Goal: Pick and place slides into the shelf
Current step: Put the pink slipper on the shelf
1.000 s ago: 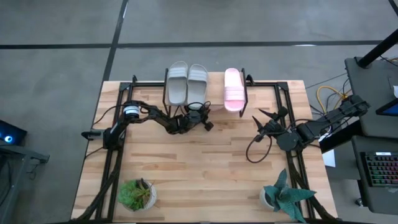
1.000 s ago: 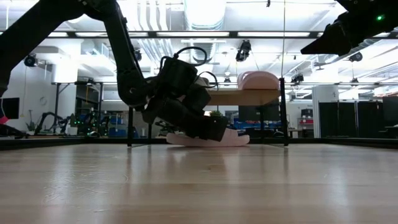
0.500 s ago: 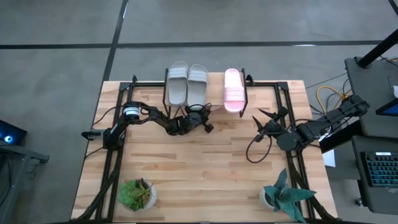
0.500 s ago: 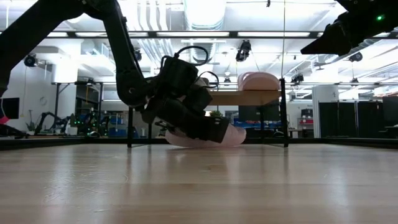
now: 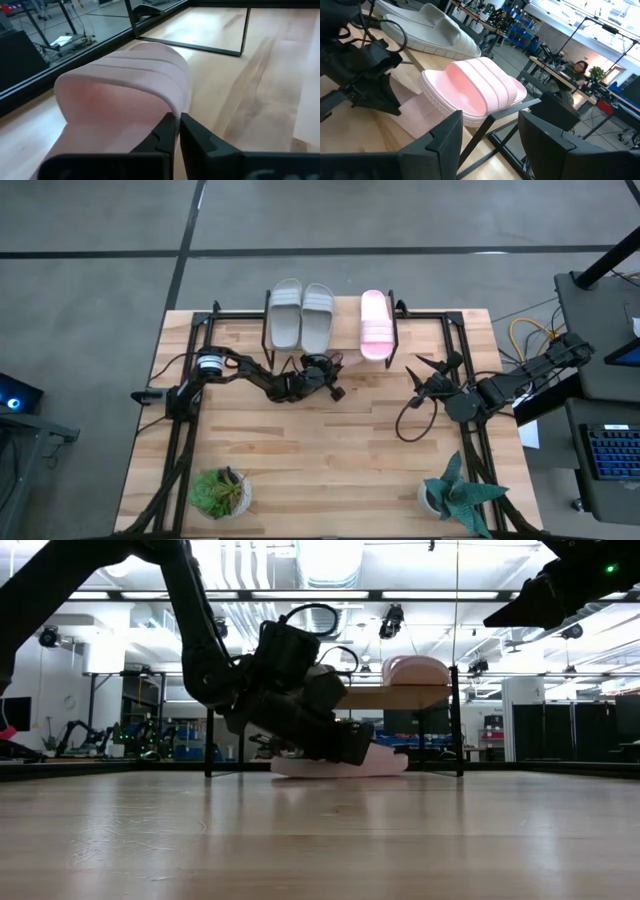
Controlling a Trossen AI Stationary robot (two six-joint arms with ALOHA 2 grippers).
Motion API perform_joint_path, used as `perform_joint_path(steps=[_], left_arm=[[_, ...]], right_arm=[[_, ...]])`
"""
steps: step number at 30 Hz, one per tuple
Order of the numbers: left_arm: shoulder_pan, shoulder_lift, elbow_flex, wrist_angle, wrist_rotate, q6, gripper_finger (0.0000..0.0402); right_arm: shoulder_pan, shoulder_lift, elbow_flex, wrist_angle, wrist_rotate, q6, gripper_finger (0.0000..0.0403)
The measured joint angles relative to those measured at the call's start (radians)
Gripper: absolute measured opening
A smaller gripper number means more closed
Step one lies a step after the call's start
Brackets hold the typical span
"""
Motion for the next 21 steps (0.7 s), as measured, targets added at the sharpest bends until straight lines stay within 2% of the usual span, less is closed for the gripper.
perform_joint_path(steps=[5,10,16,19,21], left_arm=[[-0.034,-0.031,-0.008,-0.005,0.005,0.000,0.0000],[-0.099,-0.112,-0.045,-0.011,0.052,0.002,0.0000],[-0.187,-0.230,-0.060,-0.242,0.068,0.001,0.0000],[-0.218,-0.265,-0.064,-0.354,0.135,0.039,0.0000],[-0.231,-0.278,-0.068,-0.373,0.196,0.081,0.0000]], right_arm=[[0.000,0.000,0.000,0.000,0.000,0.000,0.0182],[0.000,0.000,-0.003,0.000,0.000,0.000,0.0182],[0.000,0.000,-0.003,0.000,0.000,-0.001,0.0182],[0.000,0.000,-0.003,0.000,0.000,-0.001,0.0182],[0.000,0.000,-0.003,0.000,0.000,-0.001,0.0182]])
